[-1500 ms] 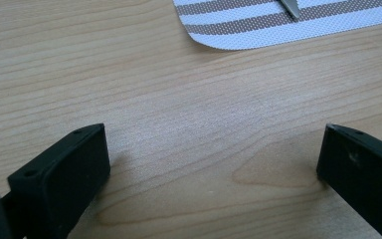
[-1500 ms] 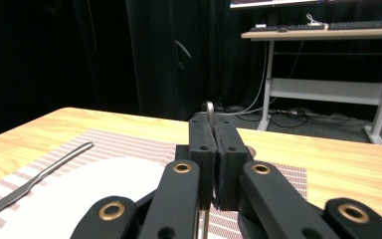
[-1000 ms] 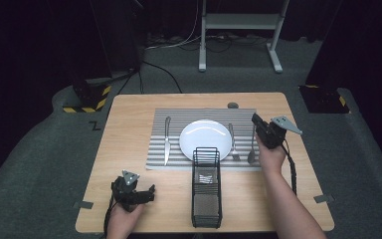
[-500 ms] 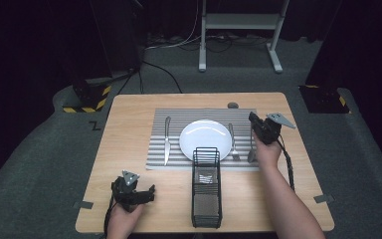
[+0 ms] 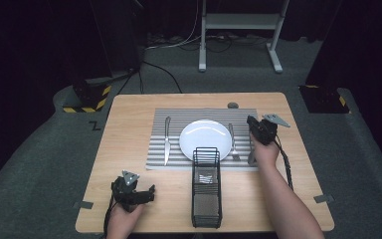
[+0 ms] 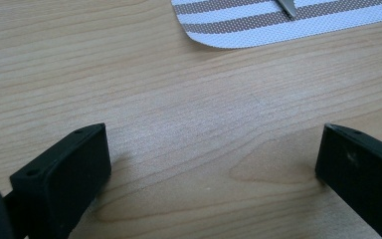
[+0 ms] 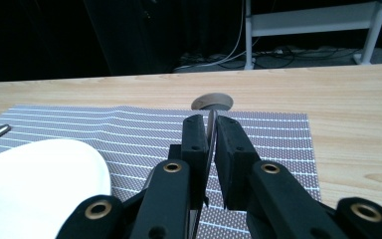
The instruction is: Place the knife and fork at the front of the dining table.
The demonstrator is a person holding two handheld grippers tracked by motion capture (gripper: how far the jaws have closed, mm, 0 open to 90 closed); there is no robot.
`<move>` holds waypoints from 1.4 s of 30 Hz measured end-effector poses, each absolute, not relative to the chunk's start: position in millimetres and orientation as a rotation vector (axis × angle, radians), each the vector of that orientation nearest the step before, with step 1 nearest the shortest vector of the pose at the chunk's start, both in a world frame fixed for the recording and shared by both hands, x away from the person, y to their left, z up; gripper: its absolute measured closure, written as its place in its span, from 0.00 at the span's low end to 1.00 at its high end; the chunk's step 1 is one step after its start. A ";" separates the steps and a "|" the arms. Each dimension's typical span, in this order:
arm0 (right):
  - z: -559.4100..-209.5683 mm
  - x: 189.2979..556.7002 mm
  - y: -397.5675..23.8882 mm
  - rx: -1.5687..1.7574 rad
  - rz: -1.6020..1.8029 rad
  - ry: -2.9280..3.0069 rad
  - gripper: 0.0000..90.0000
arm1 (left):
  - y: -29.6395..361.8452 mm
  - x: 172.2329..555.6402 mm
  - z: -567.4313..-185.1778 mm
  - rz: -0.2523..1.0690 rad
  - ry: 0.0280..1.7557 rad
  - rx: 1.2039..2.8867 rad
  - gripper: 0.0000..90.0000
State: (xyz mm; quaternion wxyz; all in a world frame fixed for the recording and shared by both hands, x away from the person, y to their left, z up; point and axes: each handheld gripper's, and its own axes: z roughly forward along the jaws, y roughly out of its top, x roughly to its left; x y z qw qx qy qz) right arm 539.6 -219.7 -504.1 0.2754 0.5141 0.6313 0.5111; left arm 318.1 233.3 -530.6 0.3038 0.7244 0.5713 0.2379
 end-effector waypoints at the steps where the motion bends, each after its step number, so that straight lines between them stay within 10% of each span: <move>1: -504.4 539.7 -219.7 1.386 1.370 1.698 0.92 | 233.3 318.1 -530.7 0.629 1.514 1.918 0.01; 20: -498.0 527.0 -221.8 1.363 1.304 1.714 0.80 | 233.4 318.1 -530.7 0.625 1.511 1.919 0.01; 31: -494.9 461.9 -231.2 1.324 1.212 1.775 0.83 | 233.1 318.1 -530.6 0.627 1.511 1.922 0.01; 42: -505.1 389.0 -232.8 1.267 1.120 1.892 0.64 | 233.1 318.1 -530.6 0.626 1.512 1.922 0.01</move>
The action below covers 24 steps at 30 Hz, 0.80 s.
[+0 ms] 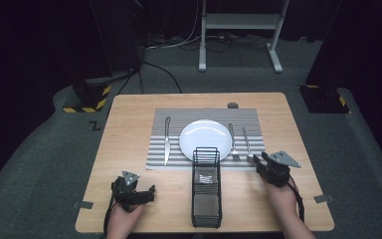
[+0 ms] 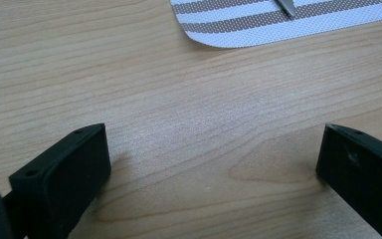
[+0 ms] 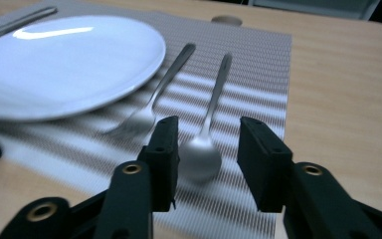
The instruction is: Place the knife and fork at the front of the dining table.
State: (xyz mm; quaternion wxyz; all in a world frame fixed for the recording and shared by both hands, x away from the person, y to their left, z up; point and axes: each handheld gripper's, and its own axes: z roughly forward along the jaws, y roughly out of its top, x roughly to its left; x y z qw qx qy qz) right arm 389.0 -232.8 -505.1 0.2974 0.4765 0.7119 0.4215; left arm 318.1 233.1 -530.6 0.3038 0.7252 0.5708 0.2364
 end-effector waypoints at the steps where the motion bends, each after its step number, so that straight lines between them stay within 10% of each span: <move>1: -506.0 384.0 -234.1 1.268 1.113 1.908 0.61 | 233.1 318.1 -530.6 0.626 1.512 1.922 0.01; 14: -524.0 338.8 -277.8 1.450 0.914 2.043 0.21 | 232.8 317.7 -530.6 0.632 1.515 1.922 0.01; 24: -524.6 338.4 -285.1 1.433 0.892 2.069 0.16 | 232.6 317.6 -530.6 0.632 1.517 1.920 0.01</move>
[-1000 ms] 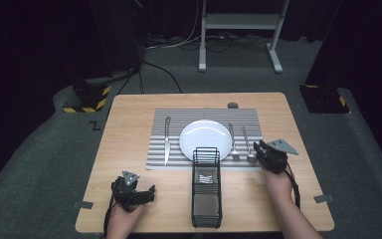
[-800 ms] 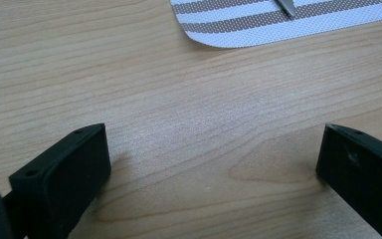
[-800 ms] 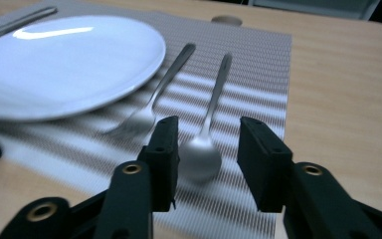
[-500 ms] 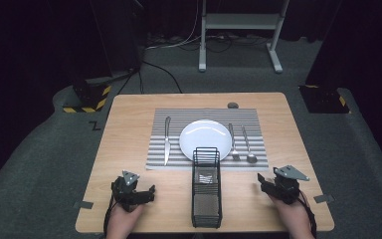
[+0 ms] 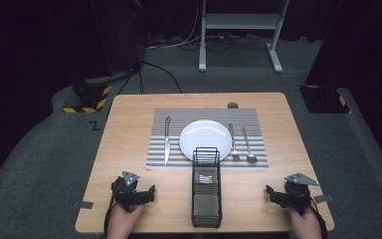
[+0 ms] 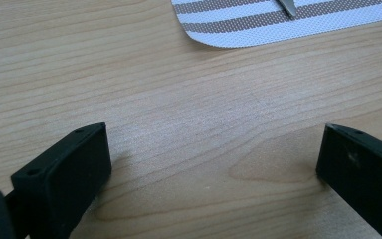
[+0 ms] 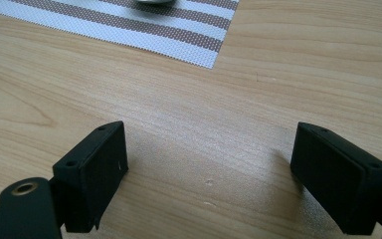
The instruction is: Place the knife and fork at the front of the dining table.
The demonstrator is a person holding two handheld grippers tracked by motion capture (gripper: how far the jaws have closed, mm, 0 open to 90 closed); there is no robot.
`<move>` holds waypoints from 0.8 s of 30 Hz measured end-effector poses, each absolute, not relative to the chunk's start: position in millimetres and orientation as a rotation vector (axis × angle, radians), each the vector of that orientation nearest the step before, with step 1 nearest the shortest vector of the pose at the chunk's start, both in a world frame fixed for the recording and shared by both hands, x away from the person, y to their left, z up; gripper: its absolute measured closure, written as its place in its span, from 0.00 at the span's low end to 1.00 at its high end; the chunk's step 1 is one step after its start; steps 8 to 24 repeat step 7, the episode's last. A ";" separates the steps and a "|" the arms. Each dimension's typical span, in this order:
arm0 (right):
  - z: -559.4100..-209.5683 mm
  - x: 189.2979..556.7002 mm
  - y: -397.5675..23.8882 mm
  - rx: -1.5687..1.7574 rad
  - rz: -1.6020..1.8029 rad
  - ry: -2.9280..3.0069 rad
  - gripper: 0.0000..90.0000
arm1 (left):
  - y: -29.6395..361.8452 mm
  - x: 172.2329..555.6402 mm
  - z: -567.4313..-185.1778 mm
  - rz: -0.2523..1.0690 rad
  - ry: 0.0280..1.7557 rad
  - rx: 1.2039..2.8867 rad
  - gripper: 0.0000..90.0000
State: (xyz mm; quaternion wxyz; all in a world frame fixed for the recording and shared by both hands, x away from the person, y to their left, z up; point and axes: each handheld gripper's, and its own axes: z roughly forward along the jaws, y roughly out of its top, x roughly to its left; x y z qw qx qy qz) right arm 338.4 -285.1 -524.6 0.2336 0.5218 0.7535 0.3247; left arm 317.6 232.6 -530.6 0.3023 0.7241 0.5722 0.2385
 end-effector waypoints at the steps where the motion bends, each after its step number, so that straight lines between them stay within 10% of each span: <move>1: -524.5 338.4 -285.0 1.435 0.890 2.069 0.16 | 232.6 317.6 -530.7 0.633 1.517 1.920 0.01; 24: -524.6 338.6 -285.0 1.434 0.890 2.071 0.16 | 232.6 317.6 -530.7 0.633 1.518 1.919 0.01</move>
